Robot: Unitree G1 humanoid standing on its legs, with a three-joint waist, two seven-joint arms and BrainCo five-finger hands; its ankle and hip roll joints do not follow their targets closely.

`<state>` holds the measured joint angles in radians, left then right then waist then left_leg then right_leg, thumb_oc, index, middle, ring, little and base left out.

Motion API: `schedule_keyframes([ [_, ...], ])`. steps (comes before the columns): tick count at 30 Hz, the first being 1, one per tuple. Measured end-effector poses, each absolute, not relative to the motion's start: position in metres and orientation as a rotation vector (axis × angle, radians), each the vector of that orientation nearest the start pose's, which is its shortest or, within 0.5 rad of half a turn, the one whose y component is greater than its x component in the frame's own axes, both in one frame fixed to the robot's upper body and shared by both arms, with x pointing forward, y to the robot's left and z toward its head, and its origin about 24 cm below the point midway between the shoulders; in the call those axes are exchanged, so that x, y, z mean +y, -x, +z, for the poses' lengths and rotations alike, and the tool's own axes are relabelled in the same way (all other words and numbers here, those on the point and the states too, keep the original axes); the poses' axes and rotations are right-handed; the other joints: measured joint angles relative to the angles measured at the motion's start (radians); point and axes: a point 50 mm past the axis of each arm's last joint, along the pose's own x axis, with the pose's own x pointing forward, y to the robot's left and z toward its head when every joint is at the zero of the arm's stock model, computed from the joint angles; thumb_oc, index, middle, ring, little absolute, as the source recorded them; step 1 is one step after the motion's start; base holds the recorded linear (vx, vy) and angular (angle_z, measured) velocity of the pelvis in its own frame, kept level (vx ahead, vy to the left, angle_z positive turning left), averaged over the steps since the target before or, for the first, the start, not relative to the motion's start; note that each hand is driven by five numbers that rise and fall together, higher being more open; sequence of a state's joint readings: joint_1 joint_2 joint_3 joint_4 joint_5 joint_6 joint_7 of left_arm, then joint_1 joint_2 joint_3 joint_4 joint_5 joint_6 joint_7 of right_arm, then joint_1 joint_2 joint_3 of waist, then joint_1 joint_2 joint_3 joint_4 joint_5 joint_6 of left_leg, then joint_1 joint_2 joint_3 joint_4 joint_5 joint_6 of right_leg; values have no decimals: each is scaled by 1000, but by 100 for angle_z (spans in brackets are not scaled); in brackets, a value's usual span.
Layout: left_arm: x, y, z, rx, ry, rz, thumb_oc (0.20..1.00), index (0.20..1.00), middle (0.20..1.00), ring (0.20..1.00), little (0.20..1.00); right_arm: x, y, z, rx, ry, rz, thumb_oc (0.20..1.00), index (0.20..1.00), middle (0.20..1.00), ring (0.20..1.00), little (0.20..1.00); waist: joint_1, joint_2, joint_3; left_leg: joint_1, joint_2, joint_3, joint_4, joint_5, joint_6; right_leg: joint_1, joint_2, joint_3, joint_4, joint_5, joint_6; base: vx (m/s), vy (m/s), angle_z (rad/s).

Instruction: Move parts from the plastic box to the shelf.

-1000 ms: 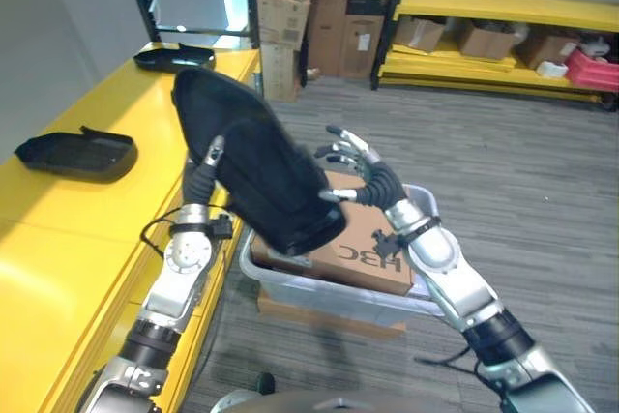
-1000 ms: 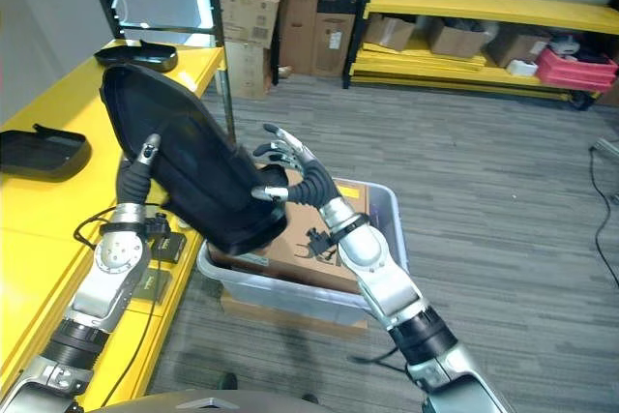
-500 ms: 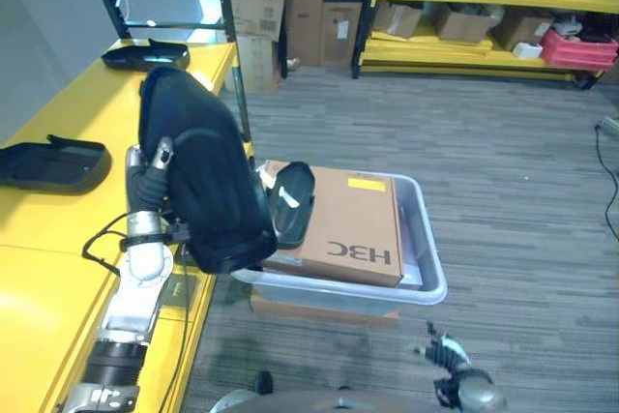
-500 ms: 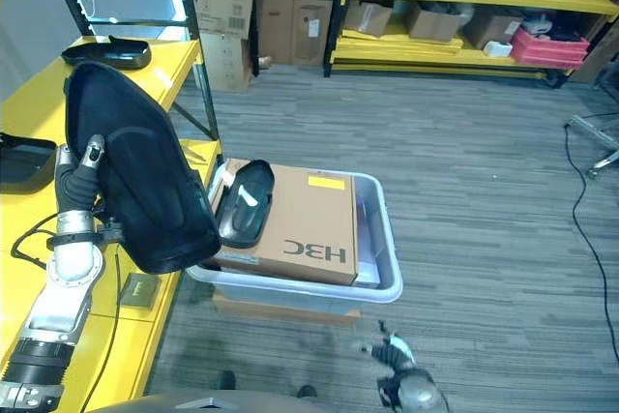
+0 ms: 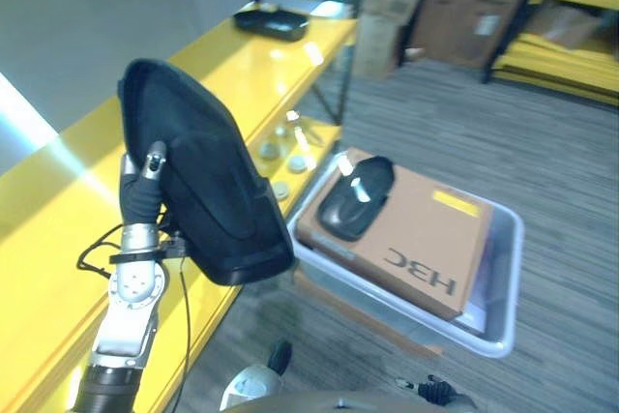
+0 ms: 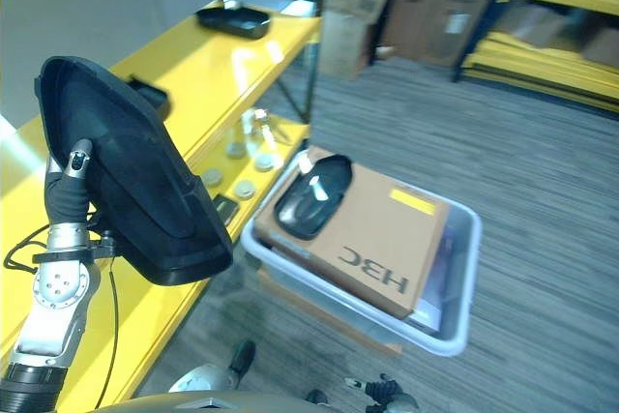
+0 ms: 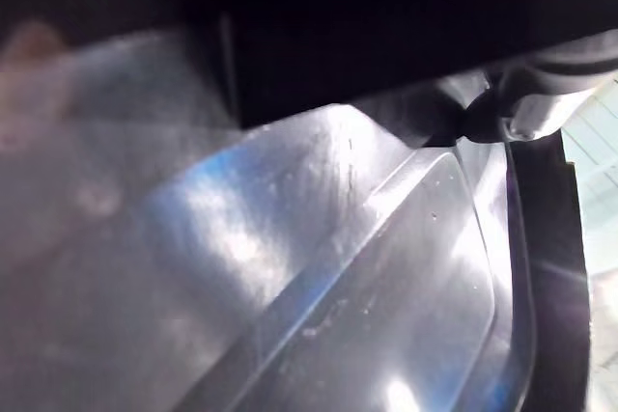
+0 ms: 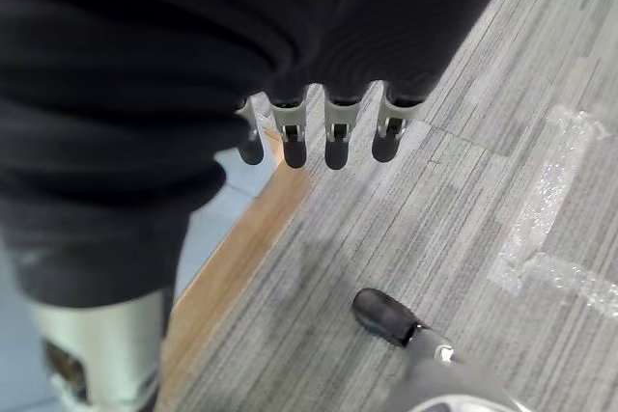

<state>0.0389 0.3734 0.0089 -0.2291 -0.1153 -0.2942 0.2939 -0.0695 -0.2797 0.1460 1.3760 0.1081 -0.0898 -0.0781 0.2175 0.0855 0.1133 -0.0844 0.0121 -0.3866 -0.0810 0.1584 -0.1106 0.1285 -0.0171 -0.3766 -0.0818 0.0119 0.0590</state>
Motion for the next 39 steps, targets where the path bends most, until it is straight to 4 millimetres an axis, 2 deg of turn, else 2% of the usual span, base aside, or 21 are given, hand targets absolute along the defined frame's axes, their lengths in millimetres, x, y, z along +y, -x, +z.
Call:
schedule_keyframes([
  [2,210,-232,127,-508,-178,194,200,200,200,200,200,-260,-98,-154,1215,363,-152,1000,1000,1000,1000,1000,14,9,7,-35,12,70,-5,-71,-1,4,2,-82,0,9,-20,-103,-18,124],
  [3,208,-232,128,-513,-179,171,200,200,200,200,200,-259,-94,-155,1230,373,-144,1000,1000,1000,1000,1000,-14,-49,23,-72,14,238,31,-131,25,0,-63,-176,-3,-16,-44,-63,-72,178],
  [4,209,-230,128,-510,-169,170,200,200,200,200,200,-260,-97,-154,1219,377,-160,1000,1000,1000,1000,1000,17,-67,24,-72,14,302,82,-119,36,-10,-94,-181,10,-16,-46,-118,-23,190],
  [5,207,-230,126,-500,-148,153,200,200,200,200,200,-258,-100,-153,1181,372,-174,1000,1000,1000,1000,1000,3,-99,28,-49,13,442,197,-122,34,34,-141,-242,1,-7,-26,-23,2,102],
  [7,204,-230,129,-517,-148,122,200,200,200,200,200,-259,-90,-155,1183,333,-207,1000,1000,1000,1000,1000,-31,-93,4,7,17,515,253,-143,45,74,-164,-333,15,-5,18,-12,87,132],
  [10,201,-229,140,-569,-134,90,200,200,200,200,200,-262,-82,-156,1208,316,-233,1000,1000,1000,1000,1000,-36,-42,-25,53,11,524,110,-142,85,47,-158,-358,90,-34,54,82,186,92],
  [12,202,-233,147,-596,-139,91,200,200,200,200,200,-248,-81,-160,1224,283,-218,1000,1000,1000,1000,1000,-45,-89,-14,67,-35,481,70,-114,114,27,-220,-333,146,-66,52,123,283,77],
  [13,202,-234,148,-595,-146,87,200,200,200,200,200,-247,-84,-160,1219,269,-227,1000,1000,1000,1000,1000,-40,-105,-13,67,-53,472,82,-130,131,14,-252,-320,227,-84,74,120,215,31],
  [15,198,-243,150,-591,-162,53,200,200,200,200,200,-249,-85,-160,1216,263,-240,1000,1000,1000,1000,1000,-57,-115,-11,73,-83,457,102,-145,157,-27,-334,-305,412,-104,58,126,255,45],
  [17,191,-248,158,-623,-162,22,200,200,200,200,200,-249,-81,-160,1223,255,-248,1000,1000,1000,1000,1000,-94,-96,24,112,-119,396,131,-174,198,-149,-442,-151,743,-92,97,-32,85,59],
  [18,186,-252,166,-655,-144,4,200,200,200,200,200,-245,-78,-162,1228,239,-248,1000,1000,1000,1000,1000,-100,-93,35,114,-115,375,133,-171,206,-203,-391,-55,773,-151,96,11,16,92],
  [19,178,-255,176,-698,-110,-33,200,200,200,200,200,-237,-89,-162,1200,212,-243,1000,1000,1000,1000,1000,-120,-87,51,93,-101,343,140,-168,203,-255,-281,96,750,-194,90,118,-34,109],
  [20,176,-257,182,-719,-114,-73,200,200,200,200,200,-230,-95,-162,1185,203,-224,1000,1000,1000,1000,1000,-162,-96,50,70,-102,325,135,-163,189,-310,-199,178,685,-203,102,173,-64,102],
  [22,170,-258,185,-720,-99,-141,200,200,200,200,200,-231,-98,-161,1181,218,-210,1000,1000,1000,1000,1000,-176,-95,59,65,-127,274,111,-159,173,-359,-129,270,507,-189,70,174,-114,88],
  [26,167,-258,182,-697,-44,-191,200,200,200,200,200,-235,-90,-162,1207,218,-226,1000,1000,1000,1000,1000,-184,-96,59,83,-152,263,72,-149,157,-343,-171,298,207,-60,79,249,-146,79],
  [27,166,-258,180,-685,10,-197,200,200,200,200,200,-236,-89,-162,1222,224,-226,1000,1000,1000,1000,1000,-192,-90,60,94,-164,214,74,-136,159,-318,-158,427,89,23,97,208,-239,78],
  [28,165,-258,180,-680,23,-204,200,200,200,200,200,-235,-90,-163,1220,221,-223,1000,1000,1000,1000,1000,-201,-92,60,103,-164,195,76,-132,174,-306,-155,458,73,45,102,168,-264,92],
  [32,159,-256,170,-640,23,-250,200,200,200,200,200,-231,-78,-165,1247,205,-225,1000,1000,1000,1000,1000,-212,-130,23,151,-164,91,47,-151,146,-245,-140,453,34,134,77,159,-320,82],
  [33,164,-250,156,-587,56,-212,200,200,200,200,200,-234,-76,-165,1251,205,-237,1000,1000,1000,1000,1000,-217,-116,-8,163,-122,62,29,-169,115,-212,-111,399,3,168,58,195,-365,57],
  [36,166,-248,145,-533,96,-193,200,200,200,200,200,-236,-77,-164,1243,211,-237,1000,1000,1000,1000,1000,-218,-104,-20,155,-70,60,74,-182,92,-179,-55,354,0,142,12,85,-251,37],
  [39,155,-255,151,-545,96,-241,200,200,200,200,200,-255,-87,-158,1227,269,-252,1000,1000,1000,1000,1000,-224,-116,-8,29,-83,61,276,-224,44,-165,-53,274,1,124,-24,33,-54,69],
])
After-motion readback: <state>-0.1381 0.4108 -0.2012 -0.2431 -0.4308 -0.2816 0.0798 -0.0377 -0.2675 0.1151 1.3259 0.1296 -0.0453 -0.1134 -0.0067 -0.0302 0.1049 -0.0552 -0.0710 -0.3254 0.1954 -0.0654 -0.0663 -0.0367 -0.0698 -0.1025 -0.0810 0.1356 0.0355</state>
